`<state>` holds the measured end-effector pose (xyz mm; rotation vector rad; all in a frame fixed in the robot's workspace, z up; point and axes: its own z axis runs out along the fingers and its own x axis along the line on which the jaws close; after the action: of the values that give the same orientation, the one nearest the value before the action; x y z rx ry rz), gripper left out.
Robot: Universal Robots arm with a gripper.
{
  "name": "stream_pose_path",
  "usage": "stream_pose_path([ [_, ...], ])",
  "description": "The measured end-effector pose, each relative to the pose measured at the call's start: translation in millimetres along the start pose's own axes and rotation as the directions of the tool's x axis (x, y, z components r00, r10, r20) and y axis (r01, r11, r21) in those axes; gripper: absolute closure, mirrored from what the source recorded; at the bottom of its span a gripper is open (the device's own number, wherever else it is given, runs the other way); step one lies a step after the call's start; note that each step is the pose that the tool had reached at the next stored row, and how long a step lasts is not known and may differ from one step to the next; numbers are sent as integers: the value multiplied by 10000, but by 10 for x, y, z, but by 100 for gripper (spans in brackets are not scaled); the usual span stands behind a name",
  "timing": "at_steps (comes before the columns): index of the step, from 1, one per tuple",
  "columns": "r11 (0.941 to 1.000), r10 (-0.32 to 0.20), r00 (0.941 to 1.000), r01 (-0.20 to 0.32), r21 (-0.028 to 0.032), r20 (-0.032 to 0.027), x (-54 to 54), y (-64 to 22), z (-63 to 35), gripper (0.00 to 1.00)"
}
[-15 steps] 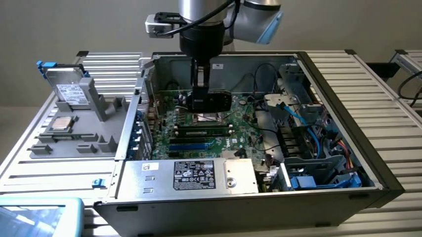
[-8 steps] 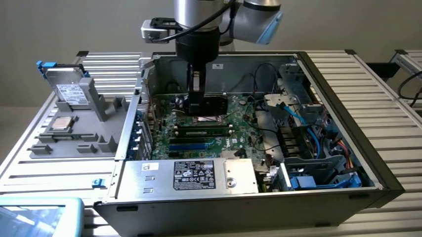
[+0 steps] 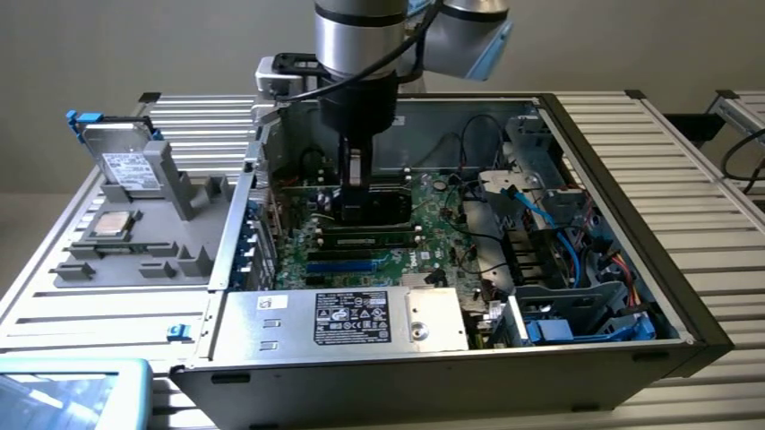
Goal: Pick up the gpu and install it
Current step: 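Insert the gpu into the slot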
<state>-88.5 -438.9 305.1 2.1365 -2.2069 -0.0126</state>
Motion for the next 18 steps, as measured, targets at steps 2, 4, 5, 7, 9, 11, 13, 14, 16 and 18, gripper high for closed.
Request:
stream_pose_path([
  [2, 10000, -1, 10000, 1, -9, 7, 47, -3, 38, 71],
  [4, 10000, -2, 10000, 2, -19, 19, 90, -6, 76, 71],
  [5, 10000, -3, 10000, 3, -25, 23, 110, -7, 95, 71],
  [7, 10000, -3, 10000, 3, -35, 30, 139, -9, 134, 71],
  [9, 10000, -4, 10000, 4, -48, 36, 158, -10, 170, 71],
  [11, 10000, -5, 10000, 5, -66, 42, 167, -10, 201, 71],
  [13, 10000, -5, 10000, 5, -83, 45, 173, -10, 233, 71],
  [14, 10000, -5, 10000, 5, -88, 44, 174, -10, 252, 71],
  [16, 9999, -6, 10000, 7, -102, 46, 176, -9, 288, 71],
  [18, 9999, -9, 10000, 9, -121, 46, 176, -5, 321, 71],
])
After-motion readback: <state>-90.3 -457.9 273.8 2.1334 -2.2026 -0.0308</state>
